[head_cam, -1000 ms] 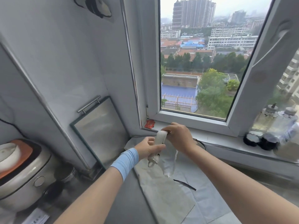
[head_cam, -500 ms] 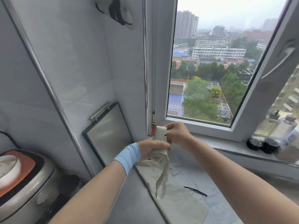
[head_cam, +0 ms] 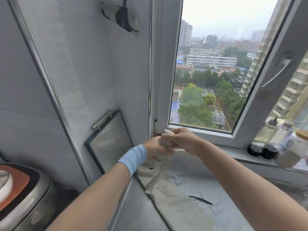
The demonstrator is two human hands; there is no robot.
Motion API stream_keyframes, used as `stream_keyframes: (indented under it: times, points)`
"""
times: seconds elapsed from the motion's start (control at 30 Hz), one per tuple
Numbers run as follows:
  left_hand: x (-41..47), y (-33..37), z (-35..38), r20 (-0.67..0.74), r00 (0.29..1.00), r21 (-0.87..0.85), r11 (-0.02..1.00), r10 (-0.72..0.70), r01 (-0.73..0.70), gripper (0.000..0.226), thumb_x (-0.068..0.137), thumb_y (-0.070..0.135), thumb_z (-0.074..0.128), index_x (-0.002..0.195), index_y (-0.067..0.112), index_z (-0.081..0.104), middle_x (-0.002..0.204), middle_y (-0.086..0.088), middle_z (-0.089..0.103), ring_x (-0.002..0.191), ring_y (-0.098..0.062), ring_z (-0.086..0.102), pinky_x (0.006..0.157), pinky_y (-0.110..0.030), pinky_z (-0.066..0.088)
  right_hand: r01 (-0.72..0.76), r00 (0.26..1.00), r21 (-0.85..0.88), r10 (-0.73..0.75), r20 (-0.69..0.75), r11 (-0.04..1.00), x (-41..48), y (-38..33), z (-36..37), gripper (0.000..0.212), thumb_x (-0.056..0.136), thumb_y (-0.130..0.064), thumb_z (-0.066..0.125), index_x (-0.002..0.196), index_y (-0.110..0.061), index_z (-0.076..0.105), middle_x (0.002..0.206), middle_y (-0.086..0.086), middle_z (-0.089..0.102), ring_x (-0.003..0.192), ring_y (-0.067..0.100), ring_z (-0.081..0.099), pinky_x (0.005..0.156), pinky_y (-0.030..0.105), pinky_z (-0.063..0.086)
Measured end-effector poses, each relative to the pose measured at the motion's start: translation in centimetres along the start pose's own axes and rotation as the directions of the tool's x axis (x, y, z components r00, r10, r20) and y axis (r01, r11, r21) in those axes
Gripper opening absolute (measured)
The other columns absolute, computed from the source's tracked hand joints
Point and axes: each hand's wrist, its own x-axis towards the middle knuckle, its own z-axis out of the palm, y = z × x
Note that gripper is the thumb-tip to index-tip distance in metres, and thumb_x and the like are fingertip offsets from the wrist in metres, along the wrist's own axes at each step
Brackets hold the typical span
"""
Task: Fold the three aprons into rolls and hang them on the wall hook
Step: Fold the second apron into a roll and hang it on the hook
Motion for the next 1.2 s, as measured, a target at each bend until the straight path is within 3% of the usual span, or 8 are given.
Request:
stream_keyframes:
  times: [0.2,0.33,0.4,0.5,0.6,0.77,1.0,1.2]
  points:
    - [0.8,0.9,0.3,-0.153,0.986,-0.056,0.996,-0.072,0.064,0.043,0.060,0.029,0.084,0.096,0.010,0.072,0.080,-0.002,0.070,0.074,-0.017,0.064,0.070,-0.030,0.051,0.099,0.970,0.106,-0.072,-0.233,0.989,0.4,0.2,-0.3,0.035,0.077,-0.024,0.083,0.103,-0.005,0.070,0.092,0.012,0.070,0.081,0.023,0.065,0.081,0.044,0.055]
    - [1.8,2.2,-0.1,-0.312,0.941,-0.246,0.968,-0.131,0.054,0.081,0.048,0.045,0.092,0.112,0.004,0.064,0.093,-0.009,0.073,0.083,-0.021,0.070,0.081,-0.035,0.056,0.005,0.986,0.199,0.027,-0.161,0.980,-0.7,1.0,0.4,0.066,0.077,-0.029,0.082,0.127,-0.022,0.038,0.117,0.004,0.058,0.099,0.018,0.066,0.076,0.040,0.057]
    - [1.7,3.0,-0.5,-0.286,0.947,-0.389,0.921,-0.149,0.027,0.067,0.060,0.040,0.088,0.108,0.000,0.063,0.089,-0.012,0.071,0.081,-0.026,0.068,0.086,-0.040,0.055,-0.061,0.995,0.188,0.074,-0.061,0.980,-1.4,2.0,0.5,0.070,0.078,-0.021,0.082,0.127,-0.020,0.033,0.115,0.006,0.059,0.097,0.021,0.067,0.077,0.043,0.057]
    - [1.7,4.0,-0.5,-0.257,0.954,-0.559,0.829,-0.153,-0.017,0.026,0.083,0.028,0.072,0.092,0.006,0.062,0.076,-0.008,0.062,0.069,-0.020,0.062,0.078,-0.037,0.055,-0.035,0.999,0.188,0.037,-0.005,0.982,-1.7,2.9,0.4,0.038,0.086,-0.012,0.074,0.115,-0.009,0.050,0.095,0.010,0.067,0.076,0.021,0.068,0.077,0.049,0.056]
    - [1.7,4.7,-0.4,-0.236,0.956,-0.664,0.747,-0.174,-0.029,0.017,0.091,0.024,0.065,0.083,0.009,0.059,0.068,-0.006,0.061,0.061,-0.018,0.062,0.070,-0.032,0.055,0.027,1.000,0.204,-0.028,0.000,0.979,-1.7,2.5,-0.7,0.009,0.093,-0.013,0.064,0.099,-0.009,0.059,0.076,0.006,0.062,0.048,0.012,0.045,0.055,0.031,0.046]
    - [1.1,5.0,-1.5,-0.286,0.922,-0.676,0.737,-0.262,0.000,0.018,0.088,0.026,0.068,0.081,0.010,0.061,0.062,-0.004,0.063,0.053,-0.015,0.062,0.049,-0.023,0.056,0.041,0.997,0.007,-0.041,0.059,0.999,-2.5,2.7,-4.3,0.009,0.097,-0.019,0.059,0.090,-0.014,0.063,0.054,-0.010,0.055,0.042,0.007,0.025,0.041,0.019,0.020]
    - [0.0,4.6,-1.1,-0.338,0.921,-0.066,0.981,-0.195,0.184,0.042,0.076,0.027,0.082,0.107,0.010,0.060,0.090,-0.007,0.065,0.072,-0.018,0.064,0.063,-0.031,0.055,0.054,0.996,-0.476,-0.082,-0.038,0.878,-2.0,2.5,-8.3,0.013,0.085,-0.030,0.073,0.076,-0.021,0.077,0.058,-0.012,0.064,0.047,0.003,0.043,0.044,0.014,0.031]
    - [0.3,4.5,-0.6,-0.521,0.850,0.440,0.828,-0.080,0.348,0.050,0.065,0.031,0.086,0.106,0.027,0.059,0.105,0.001,0.064,0.084,-0.020,0.062,0.061,-0.027,0.055,0.018,1.000,-0.549,-0.029,-0.011,0.836,-1.7,-2.1,-9.2,0.020,0.070,-0.027,0.061,0.058,-0.010,0.058,0.053,-0.001,0.038,0.050,0.015,0.030,0.049,0.027,0.022]
